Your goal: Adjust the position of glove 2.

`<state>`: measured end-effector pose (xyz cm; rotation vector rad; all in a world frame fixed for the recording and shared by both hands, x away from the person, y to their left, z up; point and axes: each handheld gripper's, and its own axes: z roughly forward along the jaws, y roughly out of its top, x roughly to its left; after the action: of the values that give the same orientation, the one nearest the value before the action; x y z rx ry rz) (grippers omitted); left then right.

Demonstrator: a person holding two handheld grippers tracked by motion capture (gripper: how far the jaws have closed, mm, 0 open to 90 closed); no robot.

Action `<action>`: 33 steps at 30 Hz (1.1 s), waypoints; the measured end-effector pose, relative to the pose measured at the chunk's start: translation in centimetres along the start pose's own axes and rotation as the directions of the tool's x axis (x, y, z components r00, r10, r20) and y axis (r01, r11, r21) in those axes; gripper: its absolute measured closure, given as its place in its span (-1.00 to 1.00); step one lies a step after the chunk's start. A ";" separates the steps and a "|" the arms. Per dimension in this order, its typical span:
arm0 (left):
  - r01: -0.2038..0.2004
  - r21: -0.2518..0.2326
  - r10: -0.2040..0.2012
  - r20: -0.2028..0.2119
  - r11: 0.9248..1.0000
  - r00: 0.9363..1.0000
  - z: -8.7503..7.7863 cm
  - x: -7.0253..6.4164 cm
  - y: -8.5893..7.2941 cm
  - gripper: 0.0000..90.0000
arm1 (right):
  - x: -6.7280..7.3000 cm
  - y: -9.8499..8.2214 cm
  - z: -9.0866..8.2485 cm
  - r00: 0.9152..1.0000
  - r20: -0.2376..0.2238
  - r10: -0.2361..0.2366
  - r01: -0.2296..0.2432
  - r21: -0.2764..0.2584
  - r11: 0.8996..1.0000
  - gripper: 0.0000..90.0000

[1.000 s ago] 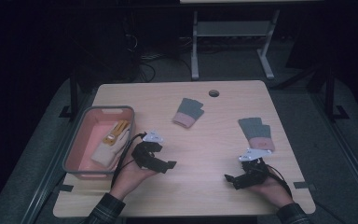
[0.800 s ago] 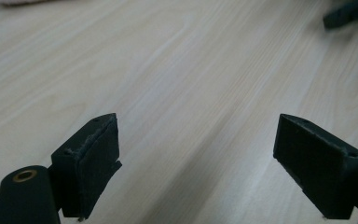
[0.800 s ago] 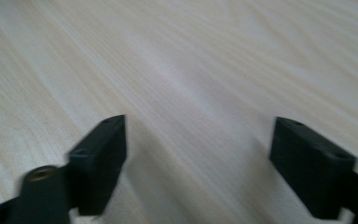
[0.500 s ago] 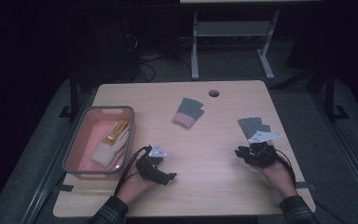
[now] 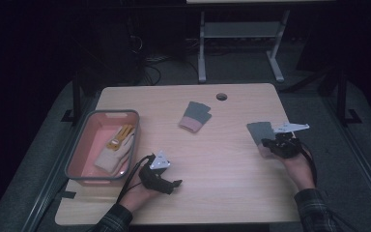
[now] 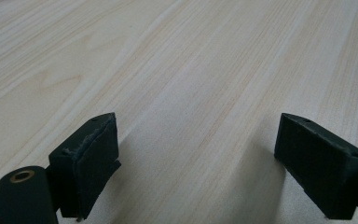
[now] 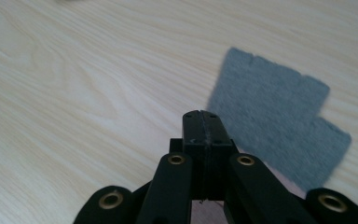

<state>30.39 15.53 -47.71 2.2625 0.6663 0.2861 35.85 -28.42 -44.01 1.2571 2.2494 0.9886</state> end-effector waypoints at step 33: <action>0.001 0.000 -0.001 -0.001 1.000 1.000 0.0 0.0 0.0 -0.72 | 2.0 -1.1 1.0 0.992 -0.096 -0.077 0.088 0.113 0.990 1.00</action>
<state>30.38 15.53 -47.72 2.2617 0.6681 0.2861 34.76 -26.74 -45.47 1.1769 2.4408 0.9133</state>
